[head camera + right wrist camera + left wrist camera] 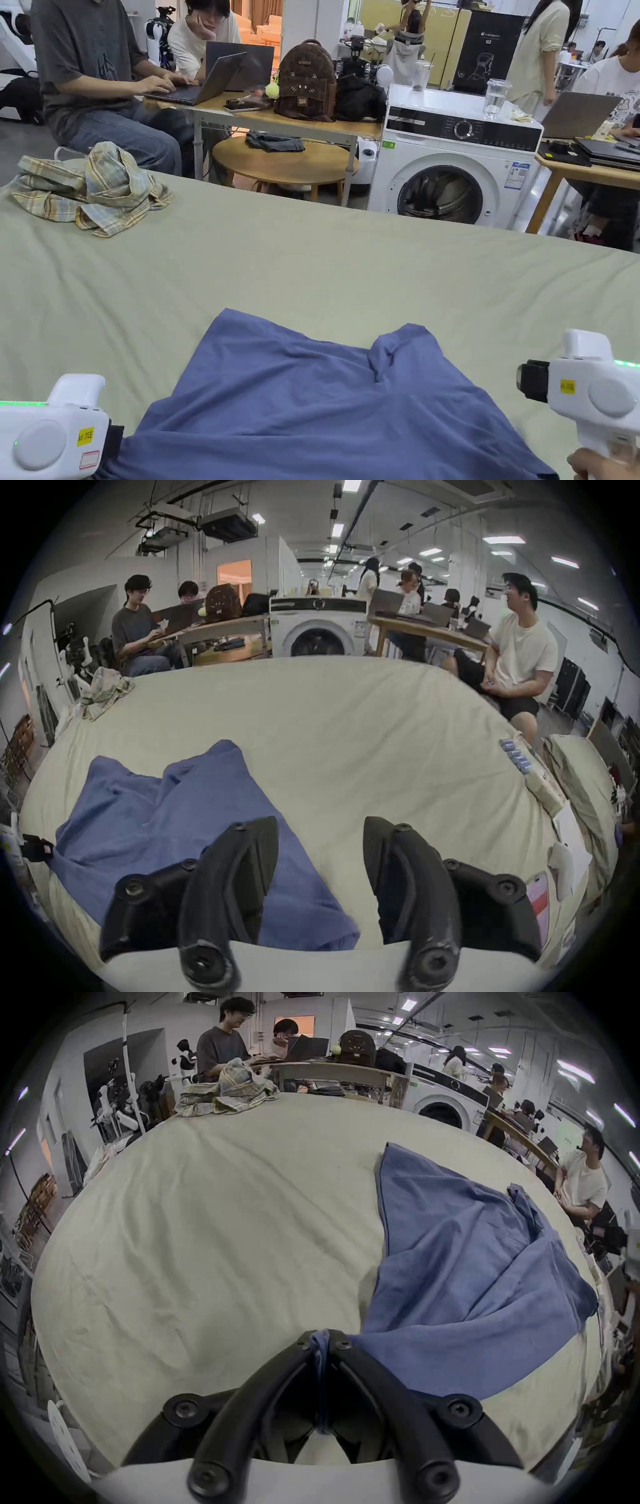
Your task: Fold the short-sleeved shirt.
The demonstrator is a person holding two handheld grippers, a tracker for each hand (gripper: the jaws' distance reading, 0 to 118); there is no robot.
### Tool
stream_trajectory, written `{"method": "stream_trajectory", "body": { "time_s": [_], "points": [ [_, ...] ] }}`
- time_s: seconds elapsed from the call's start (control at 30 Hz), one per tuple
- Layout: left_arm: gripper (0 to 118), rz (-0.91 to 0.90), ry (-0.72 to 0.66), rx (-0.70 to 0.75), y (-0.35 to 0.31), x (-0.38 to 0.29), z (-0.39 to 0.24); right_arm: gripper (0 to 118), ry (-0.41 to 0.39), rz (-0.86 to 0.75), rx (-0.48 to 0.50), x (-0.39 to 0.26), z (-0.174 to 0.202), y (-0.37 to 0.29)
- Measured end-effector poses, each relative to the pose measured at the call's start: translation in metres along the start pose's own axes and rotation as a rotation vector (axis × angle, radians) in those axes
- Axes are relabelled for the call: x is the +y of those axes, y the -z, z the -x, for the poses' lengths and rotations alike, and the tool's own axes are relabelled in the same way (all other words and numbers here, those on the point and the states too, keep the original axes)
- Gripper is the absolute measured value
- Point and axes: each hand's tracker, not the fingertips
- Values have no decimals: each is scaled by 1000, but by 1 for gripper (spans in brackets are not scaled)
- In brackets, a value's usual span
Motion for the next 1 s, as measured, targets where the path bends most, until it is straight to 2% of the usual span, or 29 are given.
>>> {"method": "stream_trajectory", "body": {
  "time_s": [0.13,0.23,0.4,0.53,0.57,0.63,0.7,0.77,1.0],
  "points": [
    [0,3,-8,1,2,-1,1,52,-38,77,24,8,7,37],
    [0,3,-20,0,1,-1,2,52,-4,159,100,9,11,67],
    [0,-2,-37,-1,0,-1,3,52,16,315,127,-6,16,112],
    [0,-2,-37,-1,0,-1,2,44,2,242,92,-12,18,105],
    [0,-4,-31,-1,0,-1,1,36,2,232,102,-13,18,102],
    [0,-5,-22,3,0,0,-1,0,3,218,116,-12,14,97],
    [0,-11,-24,-2,-2,1,-1,0,6,179,126,-11,12,88],
    [0,-27,-24,-4,-6,2,0,0,-17,86,78,-6,10,73],
    [0,-142,-31,-47,-42,30,1,0,-115,-97,17,27,14,11]
  ]
}}
